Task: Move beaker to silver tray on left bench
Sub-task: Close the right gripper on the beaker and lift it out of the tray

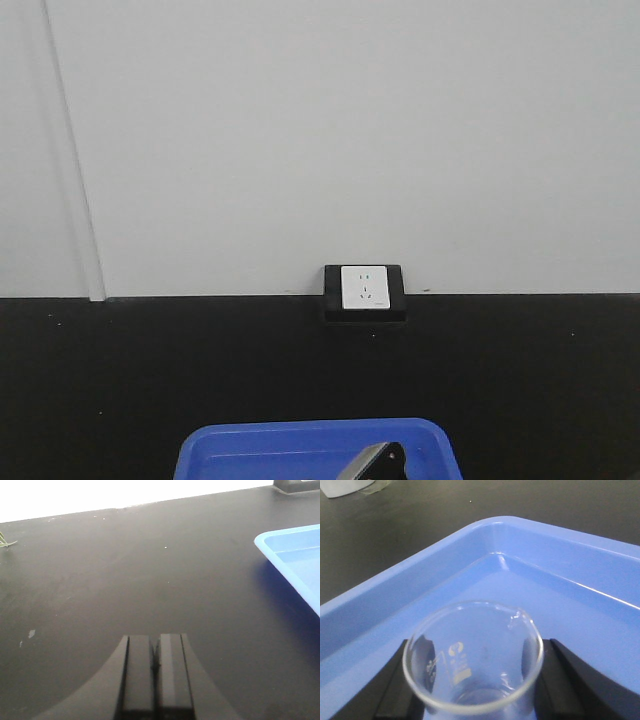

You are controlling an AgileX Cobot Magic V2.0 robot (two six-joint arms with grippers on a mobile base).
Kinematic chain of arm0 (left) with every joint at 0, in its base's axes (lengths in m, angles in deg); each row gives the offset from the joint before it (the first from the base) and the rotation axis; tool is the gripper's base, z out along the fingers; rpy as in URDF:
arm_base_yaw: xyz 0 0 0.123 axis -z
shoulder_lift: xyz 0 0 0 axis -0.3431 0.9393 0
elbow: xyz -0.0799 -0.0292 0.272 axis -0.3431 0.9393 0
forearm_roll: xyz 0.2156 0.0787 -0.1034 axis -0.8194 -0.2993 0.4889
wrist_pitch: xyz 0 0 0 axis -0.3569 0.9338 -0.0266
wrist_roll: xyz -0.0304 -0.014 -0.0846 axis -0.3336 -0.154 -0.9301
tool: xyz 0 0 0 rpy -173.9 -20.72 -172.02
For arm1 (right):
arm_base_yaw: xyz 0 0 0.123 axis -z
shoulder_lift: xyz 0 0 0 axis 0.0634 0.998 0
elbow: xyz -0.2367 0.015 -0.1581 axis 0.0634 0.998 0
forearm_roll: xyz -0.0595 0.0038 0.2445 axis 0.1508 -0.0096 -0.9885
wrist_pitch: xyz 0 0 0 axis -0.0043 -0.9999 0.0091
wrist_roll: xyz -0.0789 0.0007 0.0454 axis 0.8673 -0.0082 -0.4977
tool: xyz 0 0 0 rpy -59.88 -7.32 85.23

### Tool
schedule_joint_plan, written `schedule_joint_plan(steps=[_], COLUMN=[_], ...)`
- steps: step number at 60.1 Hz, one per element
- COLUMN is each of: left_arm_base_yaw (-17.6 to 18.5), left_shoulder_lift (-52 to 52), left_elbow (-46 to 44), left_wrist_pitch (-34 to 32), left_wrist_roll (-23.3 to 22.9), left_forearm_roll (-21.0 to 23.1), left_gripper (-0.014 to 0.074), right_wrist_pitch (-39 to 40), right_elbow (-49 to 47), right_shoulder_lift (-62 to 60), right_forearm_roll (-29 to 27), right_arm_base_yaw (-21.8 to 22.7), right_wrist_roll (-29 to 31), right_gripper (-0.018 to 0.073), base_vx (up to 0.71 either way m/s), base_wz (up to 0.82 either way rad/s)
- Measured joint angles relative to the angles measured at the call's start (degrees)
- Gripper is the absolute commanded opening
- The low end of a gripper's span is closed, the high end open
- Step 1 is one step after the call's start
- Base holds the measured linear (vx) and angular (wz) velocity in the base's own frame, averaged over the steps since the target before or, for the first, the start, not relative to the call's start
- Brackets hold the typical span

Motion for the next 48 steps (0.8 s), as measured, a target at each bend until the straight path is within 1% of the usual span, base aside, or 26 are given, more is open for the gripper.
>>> schedule_joint_plan(steps=[10, 14, 19, 28, 33, 40, 45, 48], left_arm_base_yaw=[0.0, 0.0, 0.0, 0.0, 0.0, 0.0, 0.0, 0.0], left_shoulder_lift=[0.0, 0.0, 0.0, 0.0, 0.0, 0.0, 0.0, 0.0], left_elbow=[0.0, 0.0, 0.0, 0.0, 0.0, 0.0, 0.0, 0.0], left_wrist_pitch=[0.0, 0.0, 0.0, 0.0, 0.0, 0.0, 0.0, 0.0], left_wrist_roll=[0.0, 0.0, 0.0, 0.0, 0.0, 0.0, 0.0, 0.0], left_forearm_roll=[0.0, 0.0, 0.0, 0.0, 0.0, 0.0, 0.0, 0.0], left_gripper=[0.0001, 0.0001, 0.0001, 0.0001, 0.0001, 0.0001, 0.0001, 0.0001], right_wrist_pitch=[-1.25, -3.14, -7.5, -22.12, -33.36, -49.95, -60.58, -65.19], right_elbow=[0.18, 0.38, 0.38, 0.66, 0.66, 0.83, 1.32, 2.11], right_shoulder_lift=[-4.55, -8.53, -14.79, -29.63, -38.62, -50.32, -57.44, -61.3], right_forearm_roll=[-0.13, -0.13, -0.13, 0.45, 2.73, 5.7, 5.88, 5.88], right_arm_base_yaw=[0.0, 0.0, 0.0, 0.0, 0.0, 0.0, 0.0, 0.0], right_wrist_roll=[-0.98, -1.56, -4.26, -13.25, -17.23, -20.02, -20.42, -20.42], right_gripper=[-0.0015, -0.0015, -0.0015, -0.0015, -0.0015, -0.0015, -0.0014, -0.0014], base_vx=[0.0, 0.0, 0.0, 0.0, 0.0, 0.0, 0.0, 0.0], base_wz=[0.0, 0.0, 0.0, 0.0, 0.0, 0.0, 0.0, 0.0])
